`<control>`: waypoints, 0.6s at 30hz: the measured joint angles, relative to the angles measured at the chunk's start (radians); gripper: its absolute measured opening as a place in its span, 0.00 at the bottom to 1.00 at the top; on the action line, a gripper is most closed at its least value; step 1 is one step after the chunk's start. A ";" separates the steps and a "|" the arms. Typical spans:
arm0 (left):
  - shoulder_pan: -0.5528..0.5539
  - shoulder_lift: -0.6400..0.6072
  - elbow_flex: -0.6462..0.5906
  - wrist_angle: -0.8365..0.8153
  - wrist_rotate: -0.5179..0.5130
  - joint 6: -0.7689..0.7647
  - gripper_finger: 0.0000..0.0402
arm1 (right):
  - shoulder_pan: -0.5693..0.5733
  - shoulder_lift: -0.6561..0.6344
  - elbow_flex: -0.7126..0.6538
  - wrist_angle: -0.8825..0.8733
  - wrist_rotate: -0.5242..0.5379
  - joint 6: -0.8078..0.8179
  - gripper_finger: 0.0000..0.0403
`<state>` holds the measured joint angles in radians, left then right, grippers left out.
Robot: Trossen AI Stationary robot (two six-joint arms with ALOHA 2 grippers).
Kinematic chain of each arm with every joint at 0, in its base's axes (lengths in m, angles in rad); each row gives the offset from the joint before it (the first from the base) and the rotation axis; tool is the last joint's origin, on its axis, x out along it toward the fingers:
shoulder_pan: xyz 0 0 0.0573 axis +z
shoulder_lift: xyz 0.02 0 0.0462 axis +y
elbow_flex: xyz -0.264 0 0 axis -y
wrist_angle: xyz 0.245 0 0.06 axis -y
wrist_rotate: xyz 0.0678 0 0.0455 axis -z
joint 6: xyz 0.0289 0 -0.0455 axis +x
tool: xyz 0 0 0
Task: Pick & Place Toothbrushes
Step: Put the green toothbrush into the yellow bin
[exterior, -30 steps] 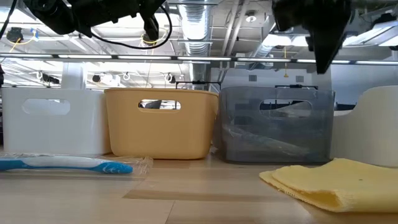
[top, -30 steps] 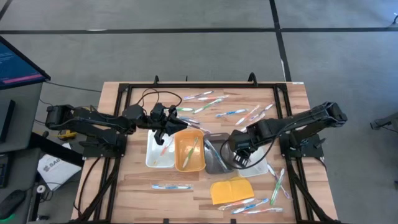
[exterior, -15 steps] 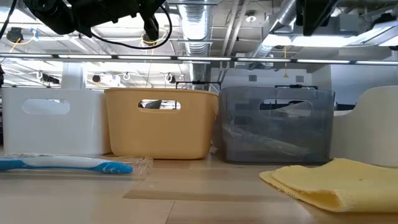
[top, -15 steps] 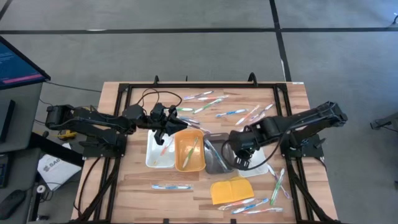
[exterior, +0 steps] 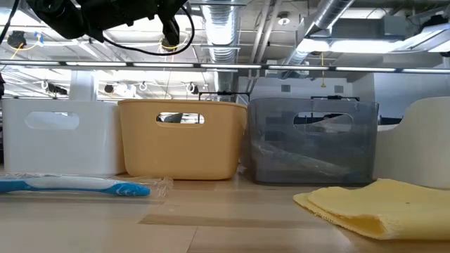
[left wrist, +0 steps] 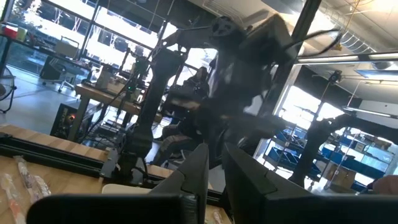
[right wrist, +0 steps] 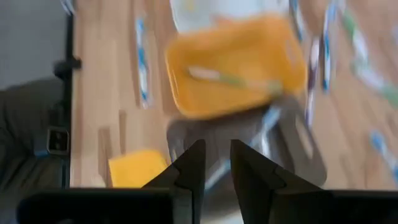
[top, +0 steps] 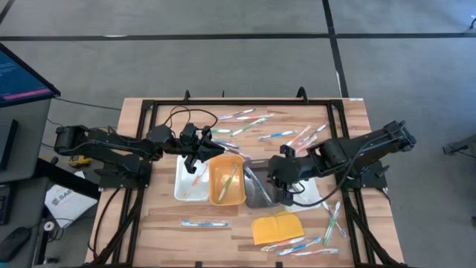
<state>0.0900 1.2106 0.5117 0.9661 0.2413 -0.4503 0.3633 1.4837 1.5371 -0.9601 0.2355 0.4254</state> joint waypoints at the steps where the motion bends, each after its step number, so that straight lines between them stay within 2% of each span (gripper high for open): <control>1: 0.000 0.000 0.000 0.000 0.000 0.000 0.11 | 0.003 0.000 0.006 0.022 0.001 -0.025 0.17; 9: 0.000 0.000 0.000 0.000 0.000 0.000 0.11 | 0.003 -0.021 0.022 0.177 0.002 -0.162 0.13; 18: 0.000 0.000 0.000 -0.001 0.000 0.000 0.11 | 0.003 -0.110 -0.006 0.278 0.006 -0.277 0.07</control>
<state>0.0898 1.2106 0.5117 0.9651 0.2415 -0.4503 0.3664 1.3733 1.5316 -0.6823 0.2412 0.1482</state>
